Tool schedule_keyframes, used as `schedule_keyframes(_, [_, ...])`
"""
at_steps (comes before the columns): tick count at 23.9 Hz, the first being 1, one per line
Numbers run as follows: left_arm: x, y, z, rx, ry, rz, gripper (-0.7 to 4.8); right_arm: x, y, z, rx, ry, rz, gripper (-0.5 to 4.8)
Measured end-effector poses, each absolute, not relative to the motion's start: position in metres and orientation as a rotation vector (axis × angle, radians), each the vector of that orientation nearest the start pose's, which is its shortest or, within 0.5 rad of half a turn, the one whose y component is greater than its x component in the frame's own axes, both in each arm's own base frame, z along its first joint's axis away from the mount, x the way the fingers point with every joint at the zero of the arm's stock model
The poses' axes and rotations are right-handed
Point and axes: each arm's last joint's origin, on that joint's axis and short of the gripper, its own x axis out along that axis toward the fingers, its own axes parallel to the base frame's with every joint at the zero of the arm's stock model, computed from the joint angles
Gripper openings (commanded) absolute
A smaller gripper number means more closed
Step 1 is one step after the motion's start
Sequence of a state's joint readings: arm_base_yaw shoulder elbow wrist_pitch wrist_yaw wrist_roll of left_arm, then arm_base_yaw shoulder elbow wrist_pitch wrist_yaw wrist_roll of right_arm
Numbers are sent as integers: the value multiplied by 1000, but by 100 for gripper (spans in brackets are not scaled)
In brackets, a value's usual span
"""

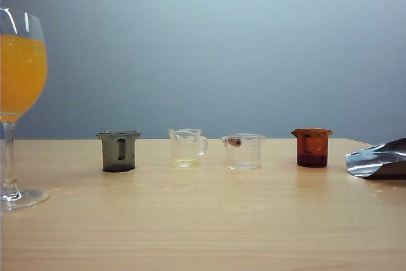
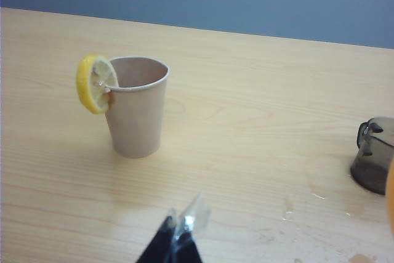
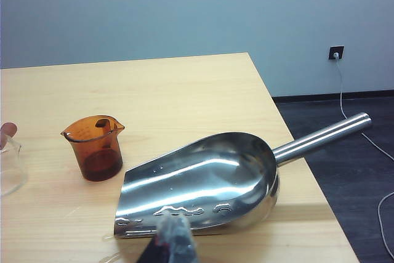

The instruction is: Pick up the fourth measuring cup from the left, pour the grenadine inside into the goblet, and finally put the measuring cup back in its original place.

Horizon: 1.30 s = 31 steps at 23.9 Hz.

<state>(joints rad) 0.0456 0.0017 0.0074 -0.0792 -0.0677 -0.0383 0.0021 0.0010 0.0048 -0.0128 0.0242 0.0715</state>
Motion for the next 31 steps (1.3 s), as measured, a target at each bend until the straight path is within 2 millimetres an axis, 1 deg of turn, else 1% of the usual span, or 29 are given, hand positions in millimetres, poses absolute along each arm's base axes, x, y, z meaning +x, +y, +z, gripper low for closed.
schedule_keyframes(9, [97,6,159,-50,69,115,-5,97,0,167,70,-9,-20,-6])
schedule_keyframes(10, [96,6,165,-87,57,116,-5,94,0,181,71,-23,-19,-6])
schedule_keyframes(11, [94,6,172,-106,38,115,-5,92,0,189,72,-49,-18,-6])
schedule_keyframes(12, [91,6,188,-124,-19,98,-5,86,0,209,74,-118,-1,-6])
schedule_keyframes(15, [85,3,207,-128,-68,55,-5,80,1,225,74,-154,14,-6])
schedule_keyframes(17, [79,1,222,-129,-68,29,-5,77,1,233,75,-113,12,-6])
schedule_keyframes(20, [71,-1,255,-125,-61,-7,-5,76,1,258,75,-72,11,-6])
schedule_keyframes(21, [70,-2,263,-118,-60,-16,-5,78,1,264,75,-69,11,-6])
schedule_keyframes(22, [71,-3,271,-104,-50,-25,-5,81,1,272,75,-57,12,-6])
schedule_keyframes(23, [76,-4,282,-73,-22,-42,-5,91,1,286,75,-14,14,-6])
schedule_keyframes(24, [80,-6,290,-53,-8,-53,-5,97,2,293,75,2,17,-6])
schedule_keyframes(25, [90,-8,305,-28,6,-72,-5,108,4,307,74,22,34,-6])
schedule_keyframes(26, [95,-10,315,-17,11,-85,-5,113,5,313,74,16,44,-6])
schedule_keyframes(27, [102,-13,328,2,10,-122,-5,124,9,321,75,6,69,-6])
schedule_keyframes(31, [121,-30,355,43,50,-264,-5,147,27,318,78,8,75,-6])
